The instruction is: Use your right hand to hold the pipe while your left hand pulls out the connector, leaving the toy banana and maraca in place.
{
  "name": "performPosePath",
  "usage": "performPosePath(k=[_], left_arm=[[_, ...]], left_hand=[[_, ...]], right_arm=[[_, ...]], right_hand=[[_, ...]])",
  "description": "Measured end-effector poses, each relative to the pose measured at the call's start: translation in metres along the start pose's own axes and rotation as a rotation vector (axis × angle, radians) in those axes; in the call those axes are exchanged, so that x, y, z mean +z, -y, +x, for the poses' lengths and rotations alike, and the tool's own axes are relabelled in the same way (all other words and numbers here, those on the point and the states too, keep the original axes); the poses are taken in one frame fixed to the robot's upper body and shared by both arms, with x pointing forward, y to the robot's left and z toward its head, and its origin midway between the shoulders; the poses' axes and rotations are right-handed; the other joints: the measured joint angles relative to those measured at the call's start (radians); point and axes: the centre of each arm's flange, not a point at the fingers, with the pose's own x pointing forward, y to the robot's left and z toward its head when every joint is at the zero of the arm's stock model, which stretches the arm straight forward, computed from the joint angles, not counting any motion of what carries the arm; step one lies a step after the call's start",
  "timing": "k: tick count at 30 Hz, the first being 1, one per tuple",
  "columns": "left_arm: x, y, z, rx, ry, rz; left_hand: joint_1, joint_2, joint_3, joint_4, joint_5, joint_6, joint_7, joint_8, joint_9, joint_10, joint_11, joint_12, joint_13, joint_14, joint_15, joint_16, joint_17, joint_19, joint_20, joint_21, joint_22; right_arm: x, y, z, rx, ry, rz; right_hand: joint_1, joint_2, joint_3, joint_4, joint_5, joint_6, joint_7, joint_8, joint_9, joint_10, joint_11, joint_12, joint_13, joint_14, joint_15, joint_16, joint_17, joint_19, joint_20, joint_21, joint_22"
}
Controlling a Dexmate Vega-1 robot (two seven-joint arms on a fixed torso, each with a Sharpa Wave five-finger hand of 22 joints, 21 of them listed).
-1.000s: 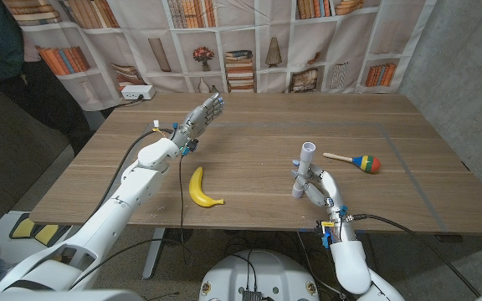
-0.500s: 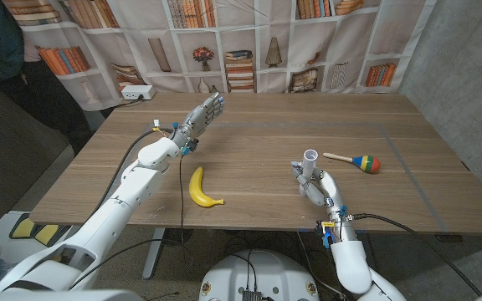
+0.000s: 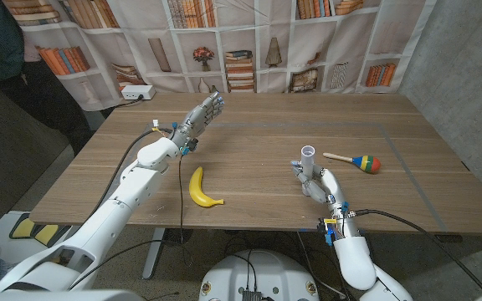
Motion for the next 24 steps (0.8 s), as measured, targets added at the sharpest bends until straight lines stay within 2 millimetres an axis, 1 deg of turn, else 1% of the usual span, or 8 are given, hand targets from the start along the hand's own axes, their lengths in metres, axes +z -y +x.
performPosePath(k=[8,13,16,17,18,20,21,24], left_arm=[[-0.004,-0.002,-0.001,0.008,-0.002,-0.006],[-0.003,-0.003,-0.002,0.012,0.012,-0.006],[-0.003,-0.003,-0.003,0.012,0.011,-0.004],[-0.003,-0.003,-0.004,0.012,0.013,-0.001],[-0.002,-0.003,-0.004,0.011,0.013,0.001],[-0.001,-0.003,-0.004,0.009,0.015,0.005],[0.000,-0.003,-0.005,0.007,0.015,0.015],[0.003,-0.002,-0.006,-0.001,0.018,0.030]], left_hand=[[0.000,0.000,-0.001,0.001,-0.005,0.000,0.000,0.000,0.000,0.000,0.000,0.000,0.000,0.000,0.000,0.000,0.000,0.000,0.000,0.000,0.000],[0.000,0.000,-0.001,0.001,-0.005,0.000,0.000,0.000,0.000,0.000,0.000,0.000,0.000,0.003,-0.003,0.000,0.000,0.000,0.000,-0.007,0.000],[0.009,0.006,-0.001,0.001,-0.005,0.001,0.001,0.000,0.000,0.000,0.000,0.000,0.000,0.007,-0.004,0.000,0.000,0.015,0.004,-0.004,0.000],[0.016,0.000,-0.001,0.001,-0.005,0.006,0.006,0.000,0.000,0.002,-0.002,0.000,0.000,0.010,-0.001,0.000,0.000,0.019,0.008,-0.002,0.000],[0.016,0.000,-0.001,0.001,-0.005,0.007,0.007,0.000,0.000,0.009,-0.001,0.000,0.000,0.014,-0.002,0.000,0.000,0.025,0.007,-0.001,0.000],[0.023,0.007,0.002,-0.008,-0.005,0.013,0.006,0.005,0.000,0.011,0.000,0.000,0.000,0.019,-0.003,0.004,0.000,0.035,0.007,-0.001,0.000],[0.036,0.001,0.003,-0.014,-0.005,0.020,0.005,0.006,0.000,0.014,-0.003,0.004,0.000,0.026,-0.004,0.004,0.000,0.040,0.007,-0.001,0.000],[0.091,0.005,0.015,-0.042,-0.005,0.031,0.002,0.009,0.000,0.027,-0.006,0.007,0.000,0.044,-0.011,0.005,-0.002,0.058,0.011,-0.001,-0.001]], right_arm=[[0.003,0.007,0.004,0.013,-0.012,-0.029],[0.015,0.018,0.010,0.021,-0.006,-0.066],[0.011,0.017,0.011,0.037,-0.032,-0.088],[0.020,0.023,0.014,0.034,-0.014,-0.094],[0.018,0.022,0.014,0.040,-0.026,-0.102],[0.014,0.021,0.014,0.050,-0.047,-0.115],[0.026,0.027,0.018,0.045,-0.020,-0.121],[0.027,0.029,0.021,0.058,-0.034,-0.141]], right_hand=[[0.000,0.000,0.000,0.000,0.000,-0.001,0.001,0.000,0.011,0.008,0.000,0.000,0.005,0.016,-0.005,0.008,0.005,0.001,-0.001,0.008,0.002],[0.000,0.000,-0.004,0.004,0.000,-0.004,0.004,0.000,0.017,0.012,0.002,0.000,0.005,0.023,-0.009,0.009,0.005,0.005,-0.005,0.008,0.005],[-0.004,-0.004,-0.008,0.008,0.000,-0.011,0.010,0.000,0.022,0.012,0.002,0.000,0.005,0.025,-0.008,0.009,0.005,0.005,-0.005,0.015,0.004],[-0.006,-0.006,-0.008,0.008,0.000,-0.013,0.012,0.000,0.025,0.012,0.002,0.000,0.005,0.025,-0.008,0.009,0.005,0.005,-0.005,0.015,0.004],[-0.007,-0.007,-0.008,0.008,0.000,-0.021,0.013,0.000,0.027,0.012,0.002,-0.004,0.005,0.025,-0.008,0.009,0.005,0.005,-0.005,0.015,0.008],[-0.014,-0.006,-0.012,0.012,0.000,-0.032,0.016,0.000,0.033,0.012,0.003,-0.007,0.005,0.025,-0.008,0.009,0.005,0.005,-0.005,0.018,0.009],[-0.015,-0.005,-0.012,0.012,0.000,-0.035,0.020,0.000,0.035,0.007,0.008,-0.007,0.005,0.025,-0.008,0.009,0.005,0.005,-0.005,0.021,0.009],[-0.029,-0.001,-0.017,0.017,0.000,-0.042,0.019,0.000,0.041,0.003,0.011,-0.015,0.005,0.025,-0.008,0.002,0.003,0.005,-0.005,0.027,0.009]])
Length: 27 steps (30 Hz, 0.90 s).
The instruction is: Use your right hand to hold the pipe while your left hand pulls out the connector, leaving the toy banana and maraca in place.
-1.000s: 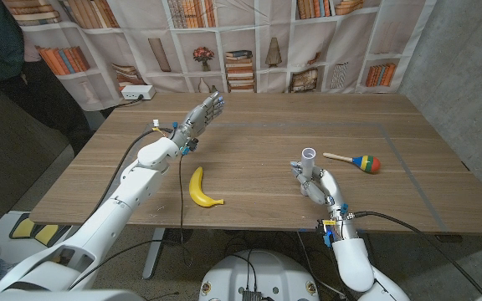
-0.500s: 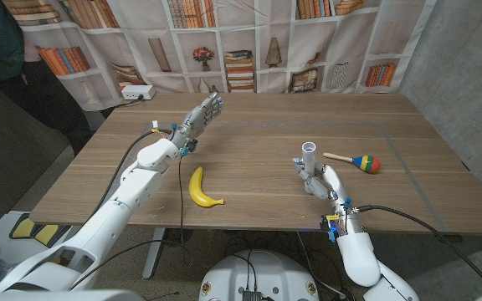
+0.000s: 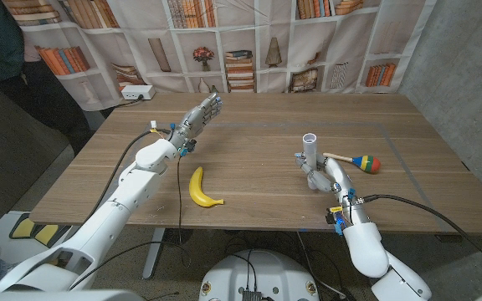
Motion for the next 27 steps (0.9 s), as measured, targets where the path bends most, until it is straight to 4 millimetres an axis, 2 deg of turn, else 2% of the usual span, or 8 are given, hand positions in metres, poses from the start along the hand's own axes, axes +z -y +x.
performPosePath(k=[3,5,7,8,10,13,17,27], left_arm=[[0.002,0.002,-0.001,-0.007,0.002,0.012],[0.004,0.003,-0.003,-0.006,0.010,0.037],[0.005,0.004,-0.005,-0.011,0.010,0.039],[0.007,0.004,-0.005,-0.006,0.021,0.055],[0.007,0.005,-0.007,-0.009,0.021,0.056],[0.011,0.005,-0.008,-0.005,0.040,0.076],[0.013,0.006,-0.011,-0.007,0.056,0.096],[0.027,0.007,-0.017,-0.013,0.100,0.165]], left_hand=[[0.056,-0.001,0.010,-0.032,-0.004,0.017,-0.003,0.007,0.000,0.023,-0.006,0.000,0.000,0.022,-0.007,0.000,0.000,0.021,0.000,0.000,-0.001],[0.087,-0.003,0.015,-0.052,-0.007,0.034,-0.008,0.010,0.000,0.036,-0.011,0.008,0.000,0.034,-0.012,0.000,0.000,0.034,-0.002,0.006,0.001],[0.116,-0.008,0.018,-0.070,-0.008,0.047,-0.009,0.010,0.000,0.050,-0.015,0.008,0.000,0.048,-0.019,0.000,0.000,0.053,-0.001,0.008,0.001],[0.128,-0.010,0.020,-0.077,-0.008,0.047,-0.009,0.010,0.000,0.053,-0.018,0.008,0.000,0.054,-0.021,0.005,0.000,0.063,0.001,0.008,0.001],[0.155,-0.016,0.023,-0.093,-0.010,0.055,-0.009,0.010,0.000,0.062,-0.020,0.008,0.000,0.068,-0.022,0.008,0.000,0.086,0.002,0.016,0.001],[0.190,-0.028,0.023,-0.115,-0.011,0.071,-0.006,0.014,0.000,0.074,-0.020,0.008,0.000,0.084,-0.026,0.008,0.000,0.115,0.022,0.021,-0.001],[0.213,-0.043,0.020,-0.129,-0.015,0.084,-0.013,0.014,0.000,0.083,-0.026,0.008,0.000,0.098,-0.026,0.008,0.000,0.139,0.036,0.025,-0.002],[0.256,-0.052,0.019,-0.150,-0.015,0.108,-0.016,0.014,0.000,0.107,-0.025,0.008,0.000,0.121,-0.028,0.008,0.000,0.161,0.028,0.025,-0.002]], right_arm=[[-0.001,0.001,0.001,0.010,-0.013,-0.017],[0.008,0.006,0.006,0.009,0.002,-0.029],[0.005,0.005,0.006,0.017,-0.015,-0.040],[0.012,0.009,0.011,0.013,0.003,-0.043],[0.008,0.008,0.011,0.021,-0.015,-0.053],[0.015,0.010,0.017,0.027,-0.002,-0.065],[0.019,0.011,0.023,0.040,0.000,-0.082],[0.025,0.011,0.034,0.072,-0.010,-0.112]], right_hand=[[0.000,0.000,0.000,0.000,0.000,-0.003,0.000,0.000,0.002,0.000,0.000,0.000,0.000,0.000,0.000,0.000,-0.001,0.000,0.000,0.000,0.004],[0.000,0.000,0.000,0.000,0.000,-0.007,0.003,0.000,0.005,0.000,0.000,0.000,0.000,0.000,0.000,0.000,-0.001,0.000,0.000,0.000,0.005],[0.000,0.000,0.000,0.000,0.000,-0.007,0.004,0.000,0.005,-0.006,0.006,0.000,0.000,0.000,0.000,0.000,-0.001,0.000,0.000,0.000,0.005],[0.000,0.000,0.000,0.000,0.000,-0.007,0.004,0.000,0.005,-0.005,0.006,0.000,0.000,0.000,0.000,0.000,-0.001,0.000,0.000,0.000,0.005],[0.000,0.000,0.000,0.000,0.000,-0.007,0.004,0.000,0.006,-0.005,0.006,0.000,0.000,0.000,0.000,0.000,-0.001,0.000,0.000,0.000,0.005],[-0.019,0.001,0.000,0.000,0.000,-0.009,0.005,0.000,0.009,-0.004,0.007,0.000,0.000,0.000,0.000,0.000,-0.001,0.000,0.000,0.000,0.005],[-0.019,0.001,0.000,0.000,0.000,-0.008,0.006,0.000,0.009,0.000,0.011,0.000,0.000,0.000,0.000,-0.008,-0.001,0.000,0.000,0.002,0.005],[-0.022,-0.002,0.000,0.000,0.000,-0.013,0.022,-0.005,0.009,0.005,0.016,-0.006,0.000,0.000,0.000,-0.009,0.002,0.000,0.000,0.006,0.002]])
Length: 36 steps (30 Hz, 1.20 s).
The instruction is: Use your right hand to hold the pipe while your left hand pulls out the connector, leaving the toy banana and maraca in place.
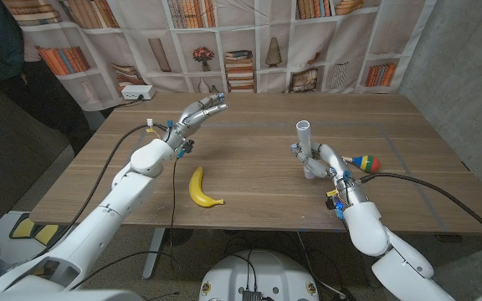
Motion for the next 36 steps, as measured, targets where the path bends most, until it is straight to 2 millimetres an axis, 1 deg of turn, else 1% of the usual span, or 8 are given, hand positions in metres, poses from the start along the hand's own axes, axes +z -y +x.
performPosePath(k=[1,6,8,9,10,22,32,36], left_arm=[[0.003,0.000,-0.001,-0.002,0.008,0.014],[0.016,-0.001,-0.004,-0.012,0.036,0.062],[0.019,-0.001,-0.004,-0.016,0.044,0.075],[0.021,-0.001,-0.005,-0.019,0.048,0.083],[0.022,-0.001,-0.005,-0.019,0.049,0.085],[0.049,0.001,-0.003,-0.058,0.106,0.178],[0.078,0.005,0.003,-0.092,0.166,0.274],[0.090,0.006,0.003,-0.101,0.188,0.313]], left_hand=[[0.003,0.002,0.000,0.000,0.000,0.000,0.000,0.000,0.000,0.003,-0.003,0.000,0.000,0.000,0.000,0.000,0.000,0.003,-0.003,0.000,0.001],[0.003,0.002,0.000,0.000,0.000,0.004,-0.004,0.000,0.005,0.007,-0.007,0.000,0.000,0.000,0.000,0.000,0.000,0.002,-0.003,-0.002,0.003],[0.013,-0.008,0.000,0.000,-0.004,0.005,-0.005,0.000,0.005,0.007,-0.007,0.000,0.000,0.000,0.000,0.000,0.000,-0.009,-0.006,-0.005,0.003],[0.013,-0.008,0.000,0.000,-0.004,0.005,-0.005,0.000,0.005,0.007,-0.007,0.000,0.000,0.000,0.000,0.000,0.001,-0.016,-0.006,-0.005,0.003],[0.013,-0.008,0.000,0.000,-0.004,0.005,-0.005,0.000,0.005,0.007,-0.007,0.000,0.000,0.000,0.000,0.000,0.002,-0.018,-0.004,-0.011,0.003],[0.006,-0.001,-0.003,0.003,-0.004,0.005,-0.005,0.000,0.005,0.007,-0.007,0.000,0.000,0.000,0.000,0.000,0.003,-0.034,-0.010,-0.020,0.003],[0.006,-0.001,-0.005,0.006,-0.004,0.011,-0.011,0.000,0.005,0.011,-0.010,0.000,0.000,0.000,0.000,0.000,0.003,-0.043,-0.012,-0.020,0.003],[0.010,0.003,-0.005,0.006,-0.004,0.021,-0.007,0.000,0.005,0.023,-0.013,0.000,0.000,0.017,-0.002,0.000,0.003,-0.014,-0.016,-0.020,0.003]], right_arm=[[-0.001,0.000,0.000,0.002,-0.004,-0.001],[0.002,0.000,0.006,0.012,0.000,-0.015],[0.003,0.000,0.007,0.015,0.001,-0.021],[0.002,0.000,0.008,0.016,-0.001,-0.025],[0.003,0.000,0.009,0.017,0.001,-0.027],[0.006,0.001,0.018,0.030,0.011,-0.078],[0.007,0.004,0.025,0.043,0.011,-0.116],[0.006,0.005,0.026,0.047,0.007,-0.124]], right_hand=[[-0.015,0.002,-0.003,0.003,0.000,0.000,0.000,0.000,0.000,-0.002,0.002,-0.003,0.000,0.000,0.000,0.000,0.000,0.000,0.000,0.004,0.000],[-0.018,0.000,-0.004,0.004,0.000,0.000,0.000,-0.004,0.000,-0.005,0.005,-0.004,0.000,0.000,0.000,0.000,0.000,0.000,0.000,0.006,0.000],[-0.020,-0.001,-0.004,0.004,0.000,0.000,0.000,-0.004,0.000,-0.005,0.005,-0.004,0.000,0.000,0.000,0.000,0.000,0.000,0.000,0.006,0.000],[-0.020,-0.001,0.001,0.009,0.000,-0.001,0.000,-0.004,0.000,-0.008,0.003,-0.004,0.000,0.000,0.000,0.000,0.000,0.000,0.000,0.006,0.000],[-0.023,-0.004,0.032,0.040,0.000,-0.005,0.003,-0.004,0.000,-0.009,0.002,-0.004,0.000,0.000,0.000,0.000,0.000,0.000,0.000,0.006,0.000],[-0.026,-0.007,0.033,0.041,0.000,-0.015,0.003,-0.004,0.003,-0.009,0.002,-0.007,0.000,0.000,0.000,0.000,0.000,-0.004,0.004,0.006,0.002],[-0.027,-0.006,0.033,0.041,0.000,-0.015,0.003,-0.004,0.005,-0.009,0.002,-0.007,0.000,0.000,0.000,0.000,0.005,-0.004,0.004,0.010,0.003],[-0.027,-0.006,0.033,0.041,0.000,-0.015,0.003,-0.004,0.009,-0.009,0.002,-0.007,0.000,0.000,0.000,0.000,0.005,-0.006,0.002,0.011,0.003]])
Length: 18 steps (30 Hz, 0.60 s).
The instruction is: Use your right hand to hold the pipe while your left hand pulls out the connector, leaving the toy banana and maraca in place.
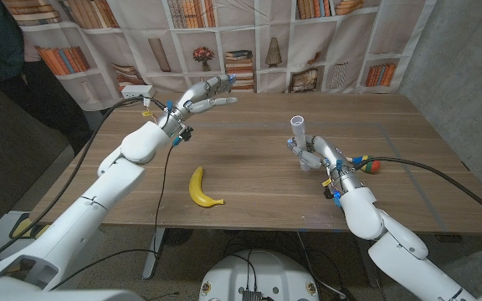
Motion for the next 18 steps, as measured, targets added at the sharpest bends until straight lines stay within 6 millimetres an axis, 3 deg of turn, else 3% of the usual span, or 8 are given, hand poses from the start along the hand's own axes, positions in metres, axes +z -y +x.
performPosePath(k=[8,12,18], left_arm=[[0.018,0.000,0.002,-0.034,0.014,0.108],[0.026,0.000,0.004,-0.052,0.021,0.144],[0.036,0.002,0.005,-0.091,0.030,0.205]], left_hand=[[0.013,0.013,-0.003,-0.003,0.000,0.011,0.004,0.000,0.000,0.018,-0.007,0.000,0.005,0.026,-0.001,0.000,0.000,0.031,0.002,0.007,0.000],[0.028,0.014,-0.004,-0.004,0.000,0.011,0.003,0.000,0.000,0.027,0.002,0.000,0.005,0.037,-0.001,0.000,0.000,0.034,0.006,0.007,0.000],[0.042,0.007,-0.004,-0.004,-0.004,0.011,0.003,0.000,0.000,0.027,0.002,0.000,0.005,0.040,0.002,0.000,0.000,0.045,-0.005,0.007,0.000]], right_arm=[[0.000,0.003,0.005,0.005,0.002,-0.013],[0.000,0.003,0.006,0.013,0.001,-0.018],[0.000,0.003,0.010,0.021,0.003,-0.028]], right_hand=[[0.000,0.000,0.003,-0.003,0.000,0.001,-0.001,0.000,0.005,0.000,0.000,0.000,0.000,0.000,0.000,0.000,0.000,-0.005,0.005,0.000,0.000],[0.000,0.000,0.003,-0.003,0.000,-0.003,-0.007,0.000,0.005,0.000,0.000,0.000,0.000,0.000,0.000,0.000,0.000,-0.007,0.004,0.001,0.000],[-0.006,-0.004,0.003,-0.003,0.000,-0.003,-0.007,0.000,0.005,0.000,0.000,-0.004,0.000,0.000,0.000,0.000,0.005,-0.007,0.004,0.004,0.000]])
